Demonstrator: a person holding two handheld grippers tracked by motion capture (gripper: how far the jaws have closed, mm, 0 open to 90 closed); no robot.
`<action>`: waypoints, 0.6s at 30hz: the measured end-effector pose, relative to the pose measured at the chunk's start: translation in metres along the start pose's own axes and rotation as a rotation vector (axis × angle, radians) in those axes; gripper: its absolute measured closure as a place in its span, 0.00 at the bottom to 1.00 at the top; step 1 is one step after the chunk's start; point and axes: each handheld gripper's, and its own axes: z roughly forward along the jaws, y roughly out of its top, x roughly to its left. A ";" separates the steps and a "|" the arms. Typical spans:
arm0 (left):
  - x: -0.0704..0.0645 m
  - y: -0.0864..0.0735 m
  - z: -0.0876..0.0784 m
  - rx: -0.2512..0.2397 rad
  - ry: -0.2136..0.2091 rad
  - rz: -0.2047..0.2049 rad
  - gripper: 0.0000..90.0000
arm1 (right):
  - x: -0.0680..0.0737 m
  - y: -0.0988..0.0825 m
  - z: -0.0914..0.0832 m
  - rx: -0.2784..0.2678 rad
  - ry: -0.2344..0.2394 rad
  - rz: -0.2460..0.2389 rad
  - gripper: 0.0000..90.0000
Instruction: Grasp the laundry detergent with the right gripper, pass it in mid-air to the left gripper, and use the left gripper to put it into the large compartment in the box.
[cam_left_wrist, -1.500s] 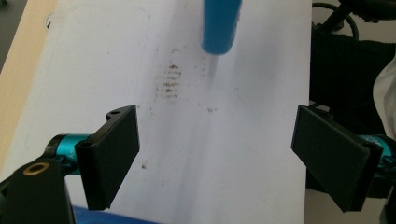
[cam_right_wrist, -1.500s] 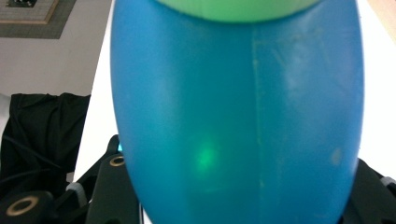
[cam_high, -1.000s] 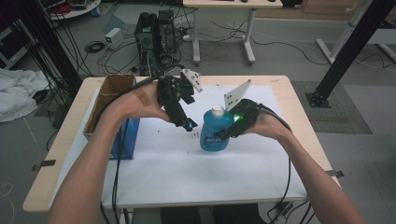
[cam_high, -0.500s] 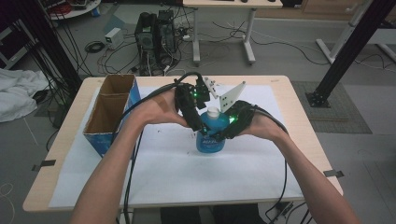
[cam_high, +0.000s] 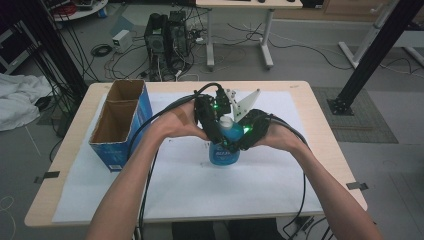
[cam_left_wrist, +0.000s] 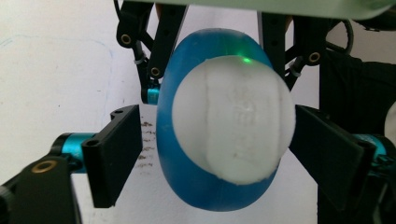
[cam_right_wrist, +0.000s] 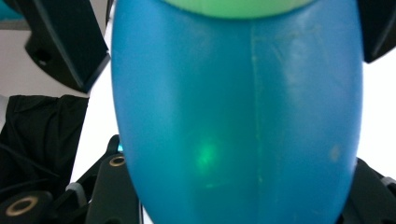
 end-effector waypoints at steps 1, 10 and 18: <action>0.000 0.000 0.000 0.001 0.003 0.000 0.23 | 0.000 0.000 0.000 0.000 -0.004 0.003 0.51; 0.001 -0.001 0.002 0.007 -0.001 -0.009 0.26 | -0.001 0.000 0.001 -0.001 -0.007 0.004 0.51; 0.000 0.000 0.004 0.000 -0.007 -0.010 0.28 | -0.001 0.000 0.004 0.002 -0.008 0.010 0.51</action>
